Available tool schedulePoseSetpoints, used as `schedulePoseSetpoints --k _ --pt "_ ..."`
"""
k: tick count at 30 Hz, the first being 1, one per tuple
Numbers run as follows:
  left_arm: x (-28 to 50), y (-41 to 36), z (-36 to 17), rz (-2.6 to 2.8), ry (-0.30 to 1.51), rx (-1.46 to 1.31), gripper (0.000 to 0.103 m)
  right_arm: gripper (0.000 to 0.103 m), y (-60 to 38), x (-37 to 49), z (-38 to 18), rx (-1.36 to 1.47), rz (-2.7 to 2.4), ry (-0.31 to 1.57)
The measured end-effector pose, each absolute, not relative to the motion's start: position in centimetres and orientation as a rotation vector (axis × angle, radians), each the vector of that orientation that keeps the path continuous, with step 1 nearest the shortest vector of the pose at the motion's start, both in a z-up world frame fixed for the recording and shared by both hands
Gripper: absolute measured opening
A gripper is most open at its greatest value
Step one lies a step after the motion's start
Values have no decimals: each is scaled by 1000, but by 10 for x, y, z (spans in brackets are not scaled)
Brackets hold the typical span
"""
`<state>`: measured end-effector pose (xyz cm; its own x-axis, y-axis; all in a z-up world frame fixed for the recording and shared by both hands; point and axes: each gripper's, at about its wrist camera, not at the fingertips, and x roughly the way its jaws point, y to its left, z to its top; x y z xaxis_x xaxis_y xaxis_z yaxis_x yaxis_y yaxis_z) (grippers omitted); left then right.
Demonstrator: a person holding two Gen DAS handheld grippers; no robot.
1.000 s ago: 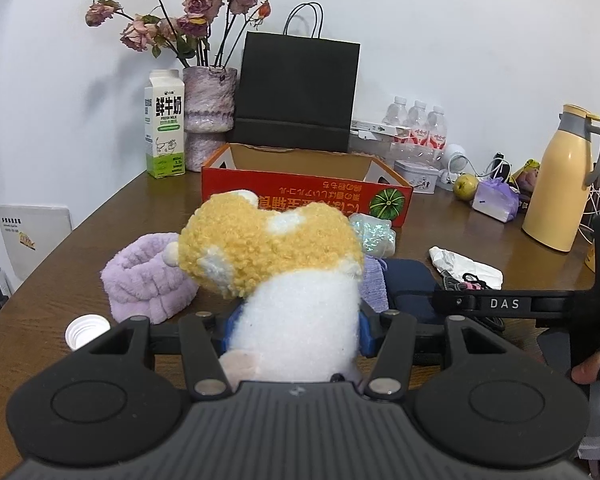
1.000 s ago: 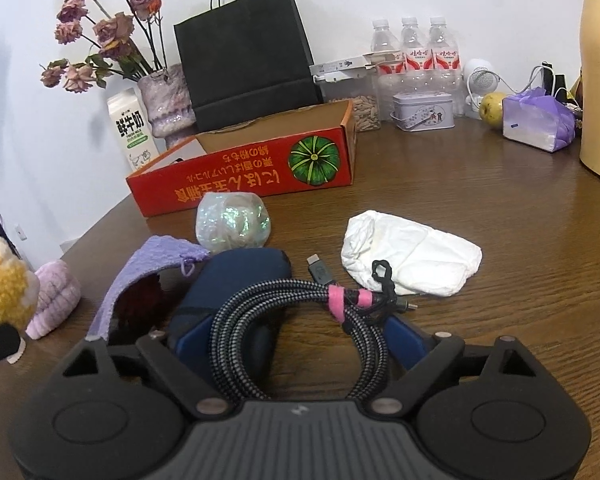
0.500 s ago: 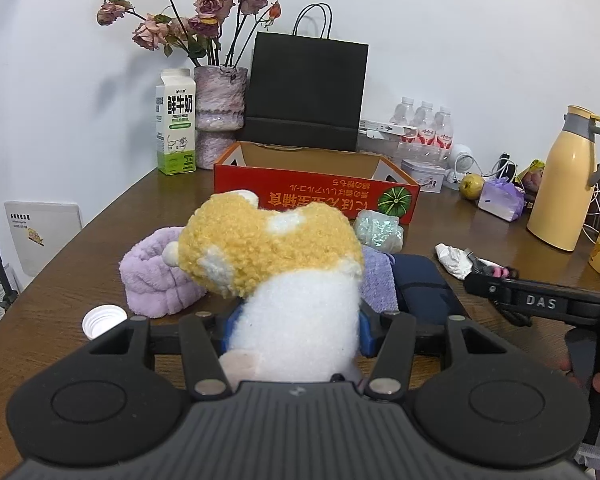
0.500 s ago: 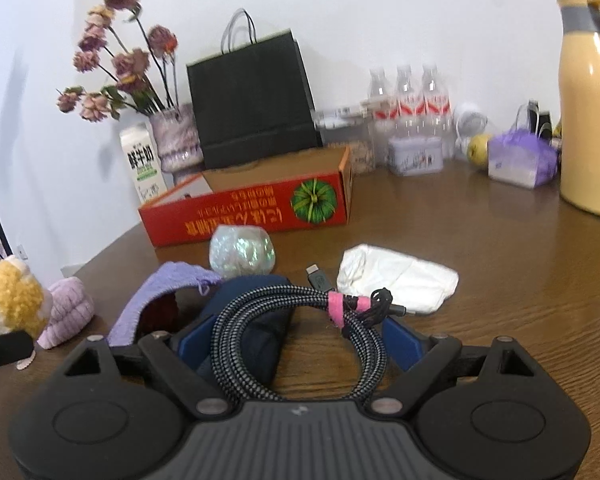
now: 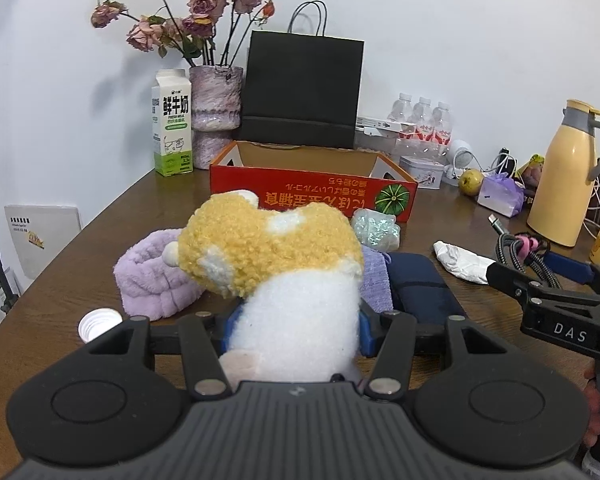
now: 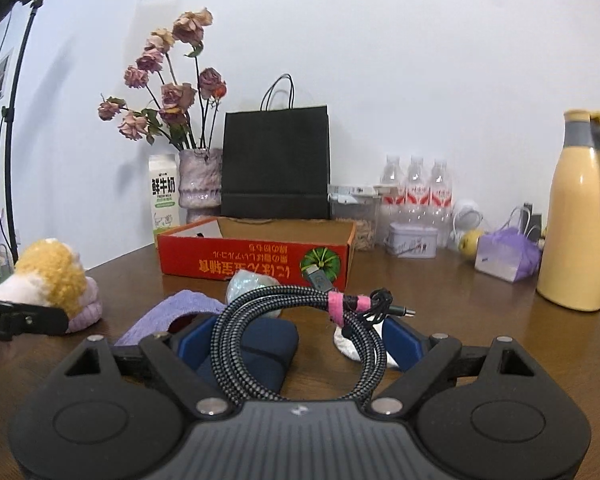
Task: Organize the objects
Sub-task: 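Carry the plush and the cable toward the red cardboard box with both tools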
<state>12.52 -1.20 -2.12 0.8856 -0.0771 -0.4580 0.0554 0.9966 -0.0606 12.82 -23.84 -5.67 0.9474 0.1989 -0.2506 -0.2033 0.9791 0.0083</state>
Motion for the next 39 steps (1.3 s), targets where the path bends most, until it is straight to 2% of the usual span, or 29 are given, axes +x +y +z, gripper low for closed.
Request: schedulePoseSetpoints --k 18,39 --pt "165 -32 7 -77 434 -9 54 89 -226 145 -29 -79 229 169" --pt "251 -38 33 -22 411 -56 54 89 -211 224 4 -89 228 149"
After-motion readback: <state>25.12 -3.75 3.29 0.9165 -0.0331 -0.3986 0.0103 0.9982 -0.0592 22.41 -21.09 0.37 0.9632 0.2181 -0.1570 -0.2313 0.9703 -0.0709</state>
